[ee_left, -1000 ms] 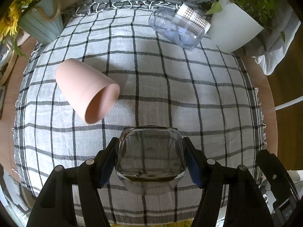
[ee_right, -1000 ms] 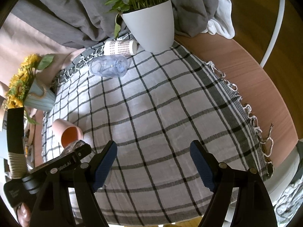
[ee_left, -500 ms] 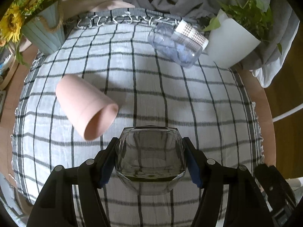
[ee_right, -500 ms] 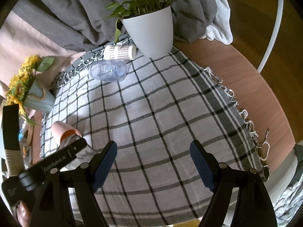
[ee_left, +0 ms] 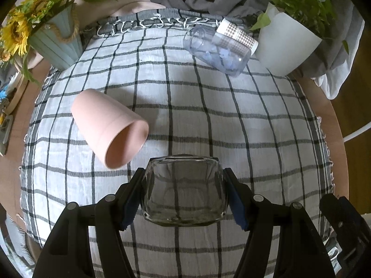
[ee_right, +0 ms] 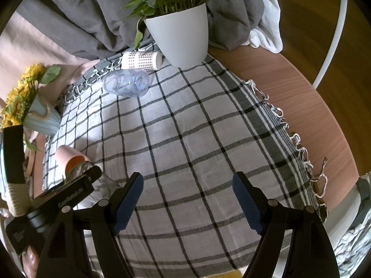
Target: Flip cup upside down
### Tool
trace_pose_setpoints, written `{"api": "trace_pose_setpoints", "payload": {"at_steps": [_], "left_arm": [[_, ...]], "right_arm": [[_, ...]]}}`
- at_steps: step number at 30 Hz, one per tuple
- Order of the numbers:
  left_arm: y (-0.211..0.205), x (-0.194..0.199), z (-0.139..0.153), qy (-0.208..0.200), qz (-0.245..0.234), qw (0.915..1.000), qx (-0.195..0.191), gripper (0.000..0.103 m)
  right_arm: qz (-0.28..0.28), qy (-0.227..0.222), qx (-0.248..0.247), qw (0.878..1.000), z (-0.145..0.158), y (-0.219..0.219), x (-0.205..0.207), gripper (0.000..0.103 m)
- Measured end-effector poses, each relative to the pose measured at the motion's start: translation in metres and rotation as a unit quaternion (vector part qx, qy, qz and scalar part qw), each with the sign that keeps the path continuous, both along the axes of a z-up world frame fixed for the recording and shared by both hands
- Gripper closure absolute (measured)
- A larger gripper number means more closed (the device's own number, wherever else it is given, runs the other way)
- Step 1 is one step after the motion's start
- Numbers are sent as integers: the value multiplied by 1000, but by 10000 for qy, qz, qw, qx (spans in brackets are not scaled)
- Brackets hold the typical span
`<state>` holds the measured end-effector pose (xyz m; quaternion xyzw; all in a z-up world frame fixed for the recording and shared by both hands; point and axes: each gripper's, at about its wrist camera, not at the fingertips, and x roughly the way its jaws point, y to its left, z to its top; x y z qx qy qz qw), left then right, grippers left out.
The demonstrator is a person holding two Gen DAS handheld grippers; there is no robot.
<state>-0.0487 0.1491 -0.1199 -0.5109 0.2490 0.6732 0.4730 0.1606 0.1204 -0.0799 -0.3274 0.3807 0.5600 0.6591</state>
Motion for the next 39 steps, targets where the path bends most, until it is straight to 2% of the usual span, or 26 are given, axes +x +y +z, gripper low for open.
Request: {"api": "trace_pose_setpoints", "payload": {"at_steps": [12,14,15,16,24,31,35,39], "left_arm": [[-20,10,-1,-70,-102,9999,52,38],[-20,10,-2,-69,-122,9999,37,32],[-21,9,-2,-100,-107,9999,42,22],[-22,8,-1,-138,-79,9998,99,17],[-35,4,21,-57,32,9990,442,11],[-77,-8,63,447,466,9931,977,1],[-100,-15,85,848,689,9864,1226,1],[-123,-22,102,1034,871,9805,1428,1]], "right_arm": [[164,-40,-173,9997,-9,-7,-1,24],[186,-50,-197,9996,-10,-7,-3,24],[202,-60,-198,9996,-11,-8,-3,24],[212,-65,-202,9995,-10,-8,-4,24],[262,-95,65,9996,5,-17,-7,24],[710,-275,716,9945,41,-41,-30,18],[1049,-341,980,9890,56,-55,-49,18],[1379,-413,1236,9818,68,-69,-67,17]]}}
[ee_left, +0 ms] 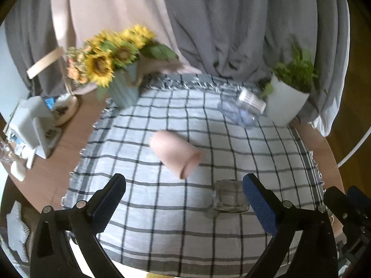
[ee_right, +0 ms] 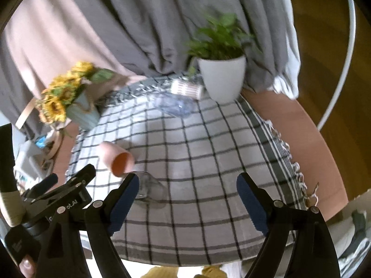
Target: Flip cup upside down
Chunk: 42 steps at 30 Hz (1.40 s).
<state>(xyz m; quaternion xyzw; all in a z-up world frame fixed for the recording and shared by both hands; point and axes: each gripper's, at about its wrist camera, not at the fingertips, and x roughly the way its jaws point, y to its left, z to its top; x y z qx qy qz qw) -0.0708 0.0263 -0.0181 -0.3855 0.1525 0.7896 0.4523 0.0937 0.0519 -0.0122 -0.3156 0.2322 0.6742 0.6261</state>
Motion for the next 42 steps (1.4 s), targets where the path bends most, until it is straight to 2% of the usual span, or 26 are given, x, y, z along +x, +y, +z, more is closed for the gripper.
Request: {"api": "trace_pose_setpoints", "payload": {"at_steps": [13,22,42], "left_arm": [[-49,-1,29,356,207,9982,424,1],[-58,-6,28,282,305,9981,463,1],[-53,-10,26,298,272,9982,450,0]], "right_arm": [[562,-167,703,9958,21,-34,-32,16],[772,-276,796,9935,15,-41,-45,16],[709,-299,863,9933,16,-38,-47,16]]}}
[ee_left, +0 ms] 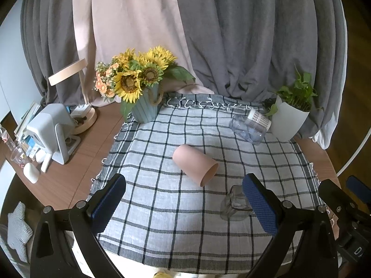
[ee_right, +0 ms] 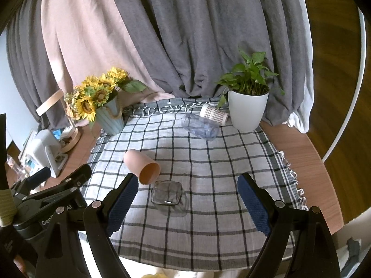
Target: Flip cup upside down
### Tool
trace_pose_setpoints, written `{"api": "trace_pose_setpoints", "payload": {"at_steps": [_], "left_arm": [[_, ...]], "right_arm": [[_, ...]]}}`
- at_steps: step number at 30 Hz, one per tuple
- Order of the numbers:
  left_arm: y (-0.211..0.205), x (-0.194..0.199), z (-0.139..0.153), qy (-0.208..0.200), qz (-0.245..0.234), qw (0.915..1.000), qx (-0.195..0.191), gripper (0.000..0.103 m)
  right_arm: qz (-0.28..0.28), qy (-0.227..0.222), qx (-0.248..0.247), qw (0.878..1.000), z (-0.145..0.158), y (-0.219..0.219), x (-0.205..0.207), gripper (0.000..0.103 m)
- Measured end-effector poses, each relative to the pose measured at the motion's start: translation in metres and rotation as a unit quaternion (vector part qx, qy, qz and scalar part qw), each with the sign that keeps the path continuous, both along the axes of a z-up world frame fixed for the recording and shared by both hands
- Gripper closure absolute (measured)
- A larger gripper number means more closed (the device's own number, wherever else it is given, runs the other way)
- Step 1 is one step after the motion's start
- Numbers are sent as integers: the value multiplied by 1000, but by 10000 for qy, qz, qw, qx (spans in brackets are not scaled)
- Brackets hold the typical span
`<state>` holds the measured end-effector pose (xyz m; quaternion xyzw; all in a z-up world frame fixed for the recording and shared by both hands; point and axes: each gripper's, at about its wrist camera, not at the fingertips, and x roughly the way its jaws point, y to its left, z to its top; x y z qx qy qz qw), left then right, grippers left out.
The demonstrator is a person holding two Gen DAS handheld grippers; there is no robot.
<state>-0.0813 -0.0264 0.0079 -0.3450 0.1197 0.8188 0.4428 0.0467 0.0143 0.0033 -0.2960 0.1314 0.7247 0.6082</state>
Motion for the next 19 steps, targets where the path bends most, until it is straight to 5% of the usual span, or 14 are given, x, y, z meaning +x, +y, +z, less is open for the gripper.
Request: {"api": "trace_pose_setpoints", "payload": {"at_steps": [19], "left_arm": [[10,-3,-3,-1,-77,9999,-79,1]], "right_arm": [[-60,5,-53,10000,-5,7,4,16]]}}
